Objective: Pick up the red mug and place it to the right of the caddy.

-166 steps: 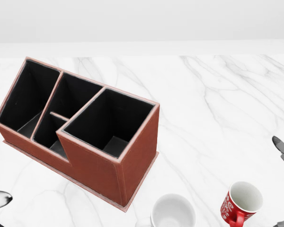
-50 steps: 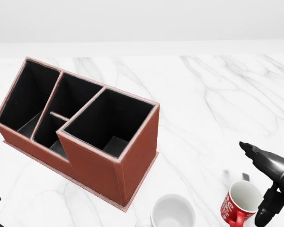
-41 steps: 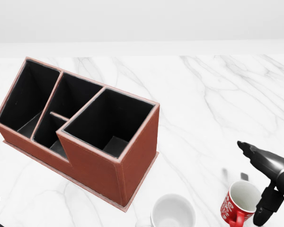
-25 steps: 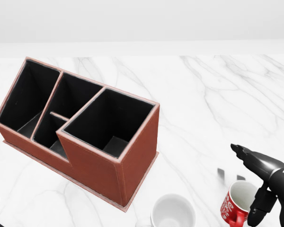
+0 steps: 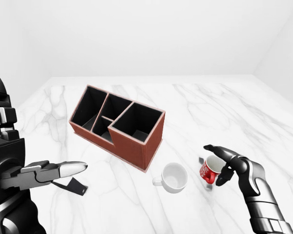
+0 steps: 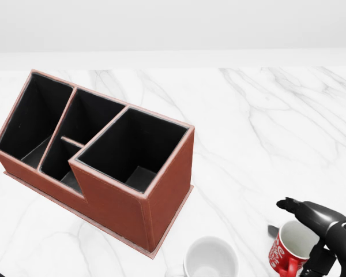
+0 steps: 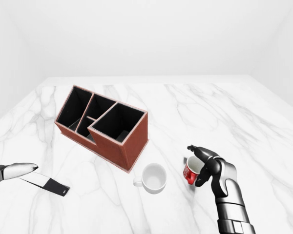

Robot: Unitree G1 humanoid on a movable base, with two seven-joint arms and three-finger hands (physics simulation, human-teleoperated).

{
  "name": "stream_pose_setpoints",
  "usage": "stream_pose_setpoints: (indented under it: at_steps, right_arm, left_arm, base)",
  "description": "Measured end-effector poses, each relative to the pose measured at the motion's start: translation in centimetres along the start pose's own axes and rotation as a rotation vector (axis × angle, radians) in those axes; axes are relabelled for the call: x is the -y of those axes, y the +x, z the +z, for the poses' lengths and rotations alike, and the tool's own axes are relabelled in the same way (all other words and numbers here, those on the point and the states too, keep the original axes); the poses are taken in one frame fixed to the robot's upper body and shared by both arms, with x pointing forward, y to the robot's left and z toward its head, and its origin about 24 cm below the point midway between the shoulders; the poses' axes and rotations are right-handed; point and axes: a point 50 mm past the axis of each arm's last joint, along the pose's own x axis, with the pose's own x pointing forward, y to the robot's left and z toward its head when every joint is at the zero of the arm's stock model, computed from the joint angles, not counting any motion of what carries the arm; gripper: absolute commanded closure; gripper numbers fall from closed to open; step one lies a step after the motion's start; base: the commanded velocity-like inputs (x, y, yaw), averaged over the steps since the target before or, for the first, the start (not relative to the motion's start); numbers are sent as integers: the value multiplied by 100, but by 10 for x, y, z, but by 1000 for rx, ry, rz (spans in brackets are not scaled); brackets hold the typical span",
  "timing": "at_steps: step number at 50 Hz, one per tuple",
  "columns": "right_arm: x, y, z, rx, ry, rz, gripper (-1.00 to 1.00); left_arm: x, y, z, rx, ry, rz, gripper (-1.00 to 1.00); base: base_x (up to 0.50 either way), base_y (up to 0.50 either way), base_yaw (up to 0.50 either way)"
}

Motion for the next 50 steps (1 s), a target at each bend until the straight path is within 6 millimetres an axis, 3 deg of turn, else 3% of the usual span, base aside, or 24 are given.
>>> stream_pose_setpoints:
  at_steps: [1, 2, 3, 5, 23, 34, 50]
  right_arm:
    - [-1, 0, -1, -3, 0, 1, -44]
    - [-1, -1, -2, -5, -1, 1, 5]
    - [-2, -1, -3, -7, -1, 2, 26]
    - [-2, -2, -4, -8, 9, -1, 100]
    - [0, -7, -13, -38, -4, -14, 100]
    - [29, -16, -4, -19, -28, -123, 100]
    - [71, -30, 31, 75, -92, -284, 100]
  left_arm:
    - [0, 0, 0, 1, 0, 0, -100]
    - [0, 0, 0, 1, 0, 0, -100]
    - [0, 0, 0, 2, 0, 0, -100]
    - [0, 0, 1, 3, 0, 1, -100]
    - [1, 0, -1, -2, 1, -1, -100]
    - [1, 0, 2, 9, 1, -2, -100]
    - [0, 1, 9, 39, 1, 3, -100]
  base:
    - [0, 0, 0]
    - [0, 0, 0]
    - [0, 0, 0]
    - [0, 0, 0]
    - [0, 0, 0]
    - [0, 0, 0]
    - [0, 0, 0]
